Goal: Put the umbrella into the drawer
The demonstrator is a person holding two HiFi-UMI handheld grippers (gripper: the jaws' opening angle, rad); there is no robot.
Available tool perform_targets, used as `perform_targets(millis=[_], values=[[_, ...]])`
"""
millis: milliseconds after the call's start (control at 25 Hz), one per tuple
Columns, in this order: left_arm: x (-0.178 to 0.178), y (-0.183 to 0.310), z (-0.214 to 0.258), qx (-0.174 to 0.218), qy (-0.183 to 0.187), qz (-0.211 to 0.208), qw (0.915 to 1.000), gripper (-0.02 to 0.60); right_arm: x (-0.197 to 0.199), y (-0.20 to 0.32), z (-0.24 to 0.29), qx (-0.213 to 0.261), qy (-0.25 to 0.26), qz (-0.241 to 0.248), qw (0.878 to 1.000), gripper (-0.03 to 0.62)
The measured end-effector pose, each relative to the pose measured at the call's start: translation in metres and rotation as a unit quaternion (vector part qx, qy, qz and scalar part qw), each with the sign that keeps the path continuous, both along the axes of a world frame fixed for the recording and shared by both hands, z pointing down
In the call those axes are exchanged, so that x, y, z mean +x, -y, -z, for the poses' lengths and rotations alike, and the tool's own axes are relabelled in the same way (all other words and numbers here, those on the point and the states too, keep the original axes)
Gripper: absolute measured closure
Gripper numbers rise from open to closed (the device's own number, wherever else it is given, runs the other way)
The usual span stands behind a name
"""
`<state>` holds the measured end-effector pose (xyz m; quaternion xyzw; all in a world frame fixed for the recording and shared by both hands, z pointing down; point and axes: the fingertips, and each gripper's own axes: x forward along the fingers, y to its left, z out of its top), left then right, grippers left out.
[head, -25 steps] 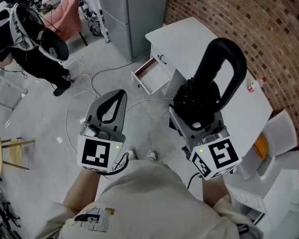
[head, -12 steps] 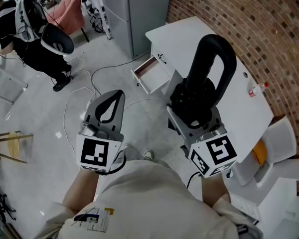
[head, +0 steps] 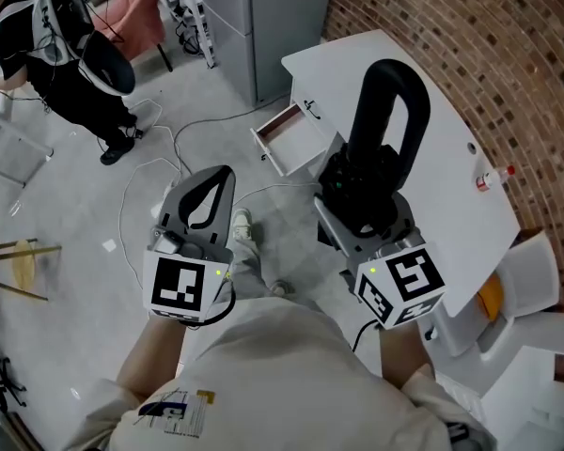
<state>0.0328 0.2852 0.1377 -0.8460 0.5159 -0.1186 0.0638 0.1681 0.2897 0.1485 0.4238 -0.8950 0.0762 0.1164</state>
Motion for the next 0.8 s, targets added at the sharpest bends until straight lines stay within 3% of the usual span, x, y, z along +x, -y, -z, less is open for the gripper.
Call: perform_targets(millis=[360, 800], values=[[-0.012, 0.056, -0.016, -0.009, 0.0, -0.012, 0.9999, 0.575, -0.016, 0.055, -0.024, -0.025, -0.005, -0.008, 1.0, 0.327], [-0.047, 0.159, -0.047, -0.039, -0.004, -0.017, 0.9991, 0.575, -0.052, 0.16, -0.068, -0.072, -0.037, -0.006, 0.997, 0.327]])
